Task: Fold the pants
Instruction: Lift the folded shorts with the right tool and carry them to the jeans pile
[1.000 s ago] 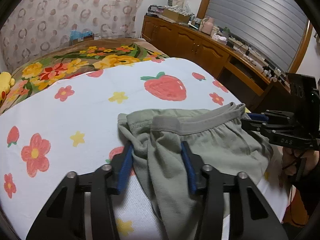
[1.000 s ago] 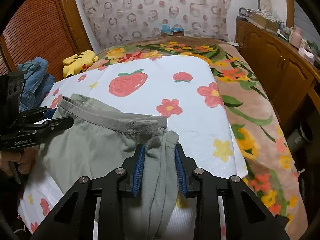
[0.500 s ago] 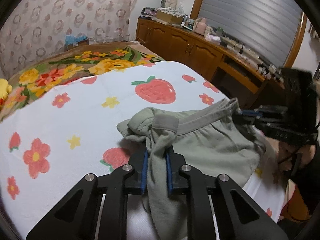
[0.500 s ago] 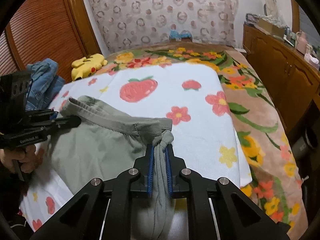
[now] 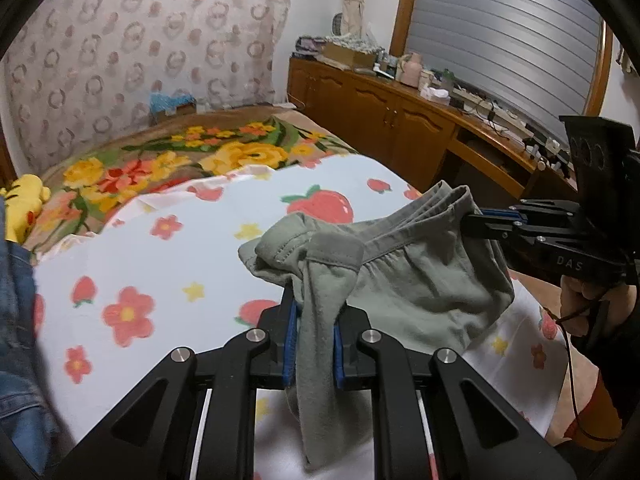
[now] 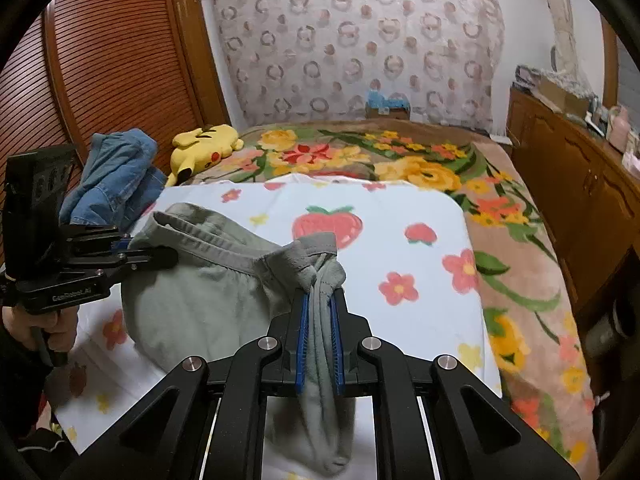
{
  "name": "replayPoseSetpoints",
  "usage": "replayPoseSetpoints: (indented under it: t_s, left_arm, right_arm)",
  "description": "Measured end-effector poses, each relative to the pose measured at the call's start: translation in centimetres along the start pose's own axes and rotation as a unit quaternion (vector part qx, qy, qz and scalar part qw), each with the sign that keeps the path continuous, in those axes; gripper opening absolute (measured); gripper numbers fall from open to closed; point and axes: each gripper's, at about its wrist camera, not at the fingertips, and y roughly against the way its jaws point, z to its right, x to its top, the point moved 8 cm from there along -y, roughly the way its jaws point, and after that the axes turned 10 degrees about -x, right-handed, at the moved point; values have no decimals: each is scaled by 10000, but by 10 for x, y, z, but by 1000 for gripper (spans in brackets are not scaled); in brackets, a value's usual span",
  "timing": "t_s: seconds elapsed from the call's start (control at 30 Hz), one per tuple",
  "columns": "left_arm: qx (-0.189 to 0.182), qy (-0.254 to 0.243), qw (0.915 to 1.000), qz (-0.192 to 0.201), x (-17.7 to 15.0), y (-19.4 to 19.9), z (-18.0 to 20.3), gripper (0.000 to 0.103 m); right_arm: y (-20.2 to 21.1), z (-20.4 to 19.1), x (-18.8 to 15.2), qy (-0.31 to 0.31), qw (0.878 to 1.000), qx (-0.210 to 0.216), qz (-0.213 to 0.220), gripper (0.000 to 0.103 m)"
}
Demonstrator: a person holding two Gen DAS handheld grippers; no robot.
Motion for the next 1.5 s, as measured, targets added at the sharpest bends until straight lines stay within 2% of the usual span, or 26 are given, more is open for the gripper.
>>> replayPoseSetpoints:
  t_s: [0.3, 0.53, 0.73, 1.0, 1.2, 1.5]
  left_arm:
    - [447, 114, 9983, 358, -3, 52, -25, 16]
    - [775, 395, 9950, 495, -21, 87, -57, 16]
    - [988, 480, 9913, 723, -20, 118, -72, 16]
    - [1383, 530, 9831, 1079, -9, 163, -97, 16]
    - [1706, 565, 9753, 1288, -3, 194, -125, 16]
    - [2033, 725, 9655, 1460, -6, 217, -158, 16]
  right_arm:
    - [-2, -39, 25, 294, 9986, 294, 333, 11]
    - [-23, -79, 33, 557, 9957, 642, 378, 11]
    - [-29, -100, 55, 752, 9925, 828, 502, 11]
    - [-32, -135, 95, 987, 9850, 1102, 887, 11]
    - [-53, -160, 122, 1147, 9805, 1206, 1041, 11]
    - [-82, -187, 145, 1465, 9722, 1378, 1202, 11]
